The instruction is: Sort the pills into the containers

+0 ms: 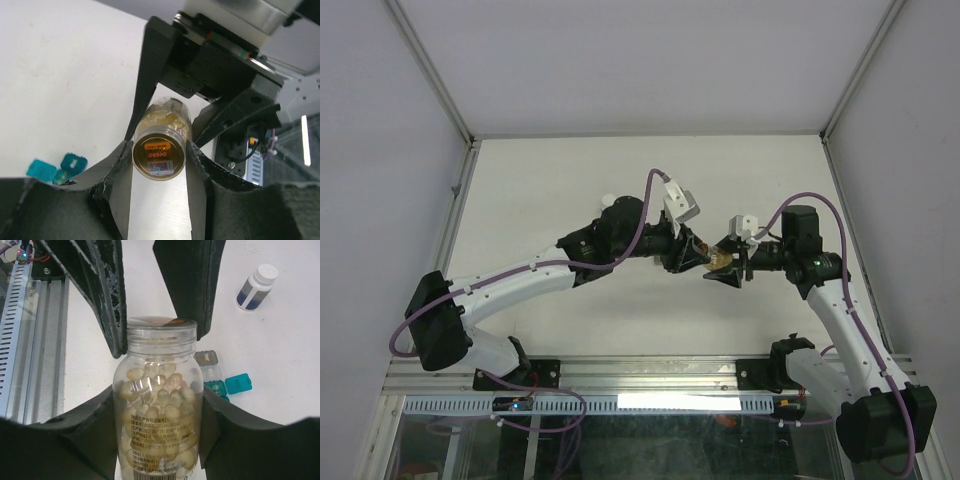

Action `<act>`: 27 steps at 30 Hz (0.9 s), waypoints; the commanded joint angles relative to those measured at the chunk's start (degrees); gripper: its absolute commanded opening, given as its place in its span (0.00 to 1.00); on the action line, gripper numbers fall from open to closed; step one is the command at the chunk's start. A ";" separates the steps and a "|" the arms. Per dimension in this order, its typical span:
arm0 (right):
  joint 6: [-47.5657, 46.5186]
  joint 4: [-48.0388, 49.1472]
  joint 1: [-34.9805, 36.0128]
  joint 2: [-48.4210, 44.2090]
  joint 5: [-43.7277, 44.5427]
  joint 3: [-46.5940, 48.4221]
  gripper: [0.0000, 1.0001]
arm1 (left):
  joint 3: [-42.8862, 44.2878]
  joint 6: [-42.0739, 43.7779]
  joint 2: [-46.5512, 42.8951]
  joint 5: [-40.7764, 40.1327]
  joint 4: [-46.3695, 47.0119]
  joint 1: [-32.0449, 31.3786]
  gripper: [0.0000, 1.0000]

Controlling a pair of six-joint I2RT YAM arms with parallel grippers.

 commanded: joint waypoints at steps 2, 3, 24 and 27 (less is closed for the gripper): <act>-1.03 1.93 0.33 -0.70 -1.92 1.83 0.00 | -2.35 35.06 0.27 28.67 -0.05 3.32 0.17; -1.08 1.93 0.29 -0.70 -1.94 1.82 0.00 | -2.86 40.61 0.27 28.66 -0.21 3.32 0.20; -1.62 1.36 0.28 0.52 -1.59 1.90 0.00 | -36.95 -22.85 -15.70 -1.12 53.66 5.34 0.94; -1.71 1.27 0.29 0.54 -1.55 1.95 0.00 | -30.04 -24.52 -16.04 -13.78 35.04 2.70 0.87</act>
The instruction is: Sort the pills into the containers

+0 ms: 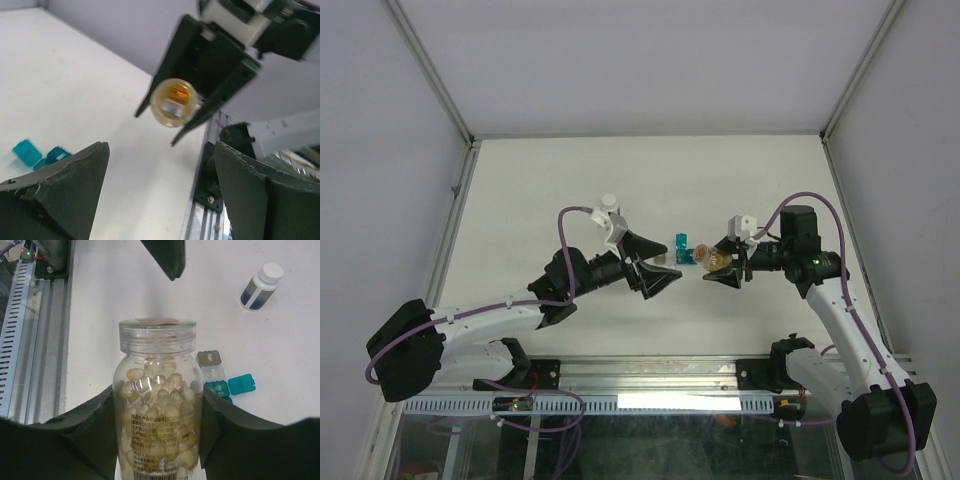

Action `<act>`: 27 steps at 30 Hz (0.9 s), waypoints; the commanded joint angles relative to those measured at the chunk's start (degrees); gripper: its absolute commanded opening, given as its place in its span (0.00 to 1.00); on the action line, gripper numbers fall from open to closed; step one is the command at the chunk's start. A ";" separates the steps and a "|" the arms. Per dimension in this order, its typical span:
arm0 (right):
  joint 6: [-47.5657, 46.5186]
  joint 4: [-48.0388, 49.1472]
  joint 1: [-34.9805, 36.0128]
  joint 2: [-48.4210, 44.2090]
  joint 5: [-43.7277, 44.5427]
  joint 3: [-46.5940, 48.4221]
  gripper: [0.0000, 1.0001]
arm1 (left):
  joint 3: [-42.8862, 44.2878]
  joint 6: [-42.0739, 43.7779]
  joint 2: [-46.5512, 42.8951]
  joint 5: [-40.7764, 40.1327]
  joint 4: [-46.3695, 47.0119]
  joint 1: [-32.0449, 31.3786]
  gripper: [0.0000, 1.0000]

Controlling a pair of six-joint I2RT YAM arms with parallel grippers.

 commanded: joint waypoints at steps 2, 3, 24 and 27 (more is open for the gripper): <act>-1.01 1.82 -0.13 -0.15 -1.19 1.95 0.00 | 13.38 -8.61 -0.10 -26.85 -20.76 -7.39 0.87; -0.99 1.81 -0.13 -0.16 -1.18 1.95 0.00 | 15.91 -7.02 0.91 -29.44 -25.29 -9.09 0.87; -1.19 1.68 -0.13 -0.13 -1.07 1.97 0.00 | 28.96 -4.55 11.75 -21.25 -32.81 -10.62 0.57; -1.18 1.55 -0.13 -0.17 -1.04 1.99 0.00 | 29.09 -4.60 12.02 -19.98 -32.83 -10.66 0.50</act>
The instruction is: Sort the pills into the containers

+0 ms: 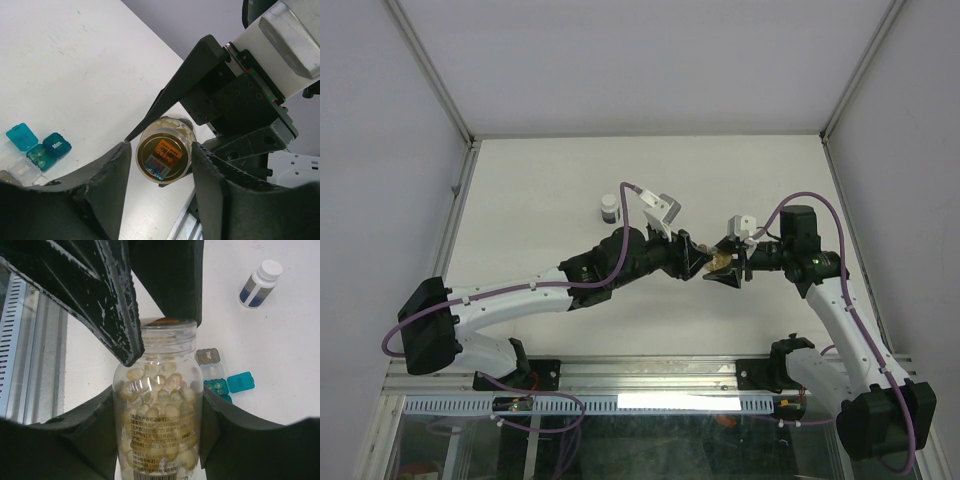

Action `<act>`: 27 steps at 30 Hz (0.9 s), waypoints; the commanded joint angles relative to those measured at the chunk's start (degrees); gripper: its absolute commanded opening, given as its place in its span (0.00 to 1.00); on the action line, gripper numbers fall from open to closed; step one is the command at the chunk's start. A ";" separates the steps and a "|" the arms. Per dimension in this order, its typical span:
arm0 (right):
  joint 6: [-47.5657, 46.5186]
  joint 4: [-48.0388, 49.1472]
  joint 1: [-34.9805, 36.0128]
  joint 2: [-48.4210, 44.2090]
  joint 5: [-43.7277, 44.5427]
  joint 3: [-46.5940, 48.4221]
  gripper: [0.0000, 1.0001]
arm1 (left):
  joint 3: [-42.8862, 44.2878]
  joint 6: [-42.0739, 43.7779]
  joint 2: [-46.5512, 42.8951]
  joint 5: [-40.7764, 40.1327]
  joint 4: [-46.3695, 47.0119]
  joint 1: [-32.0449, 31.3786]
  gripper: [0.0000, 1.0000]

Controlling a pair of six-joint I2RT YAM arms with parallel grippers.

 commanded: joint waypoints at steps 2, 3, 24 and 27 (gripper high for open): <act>-0.95 1.66 -0.13 -0.48 -1.56 2.04 0.00 | 2.72 0.71 0.41 3.80 0.16 -0.20 0.42; -1.02 1.63 -0.13 -0.48 -1.62 2.00 0.00 | 2.76 0.84 0.42 4.37 0.17 -0.13 0.37; -1.01 1.66 -0.22 -0.65 -1.77 2.00 0.00 | 5.95 74.93 1.82 55.01 -8.49 9.05 0.11; -1.06 1.57 -0.22 -0.61 -1.75 2.02 0.00 | 4.98 67.92 1.15 52.93 0.08 10.11 0.57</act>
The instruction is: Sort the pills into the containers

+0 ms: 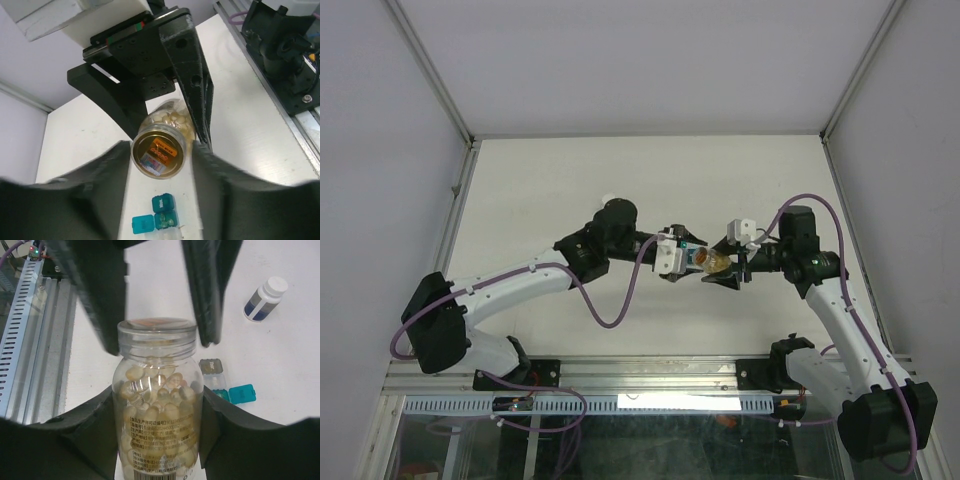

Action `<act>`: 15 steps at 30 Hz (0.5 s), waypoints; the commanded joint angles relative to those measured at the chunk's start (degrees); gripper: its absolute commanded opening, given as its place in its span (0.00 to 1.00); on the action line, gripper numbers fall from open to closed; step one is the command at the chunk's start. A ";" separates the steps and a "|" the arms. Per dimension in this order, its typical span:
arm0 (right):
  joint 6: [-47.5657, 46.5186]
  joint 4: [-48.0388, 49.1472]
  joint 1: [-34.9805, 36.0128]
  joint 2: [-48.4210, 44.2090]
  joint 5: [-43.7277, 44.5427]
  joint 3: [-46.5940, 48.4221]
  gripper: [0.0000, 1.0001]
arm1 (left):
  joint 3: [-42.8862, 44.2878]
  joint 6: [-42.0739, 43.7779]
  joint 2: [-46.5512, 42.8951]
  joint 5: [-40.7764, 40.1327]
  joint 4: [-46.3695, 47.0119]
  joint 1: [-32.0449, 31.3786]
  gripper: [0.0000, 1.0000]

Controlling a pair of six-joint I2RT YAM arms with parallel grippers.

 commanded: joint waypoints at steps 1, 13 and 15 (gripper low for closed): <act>1.91 2.52 -0.85 -0.54 0.49 2.02 0.00 | -1.42 -2.48 -2.18 7.31 10.74 1.21 0.73; 1.82 2.47 -0.88 -0.38 0.50 2.00 0.00 | -26.53 -60.88 -10.71 -14.78 57.03 2.40 0.99; 1.81 2.51 -0.87 -0.37 0.53 1.99 0.00 | -23.76 -65.22 -12.13 -21.19 44.69 2.40 0.95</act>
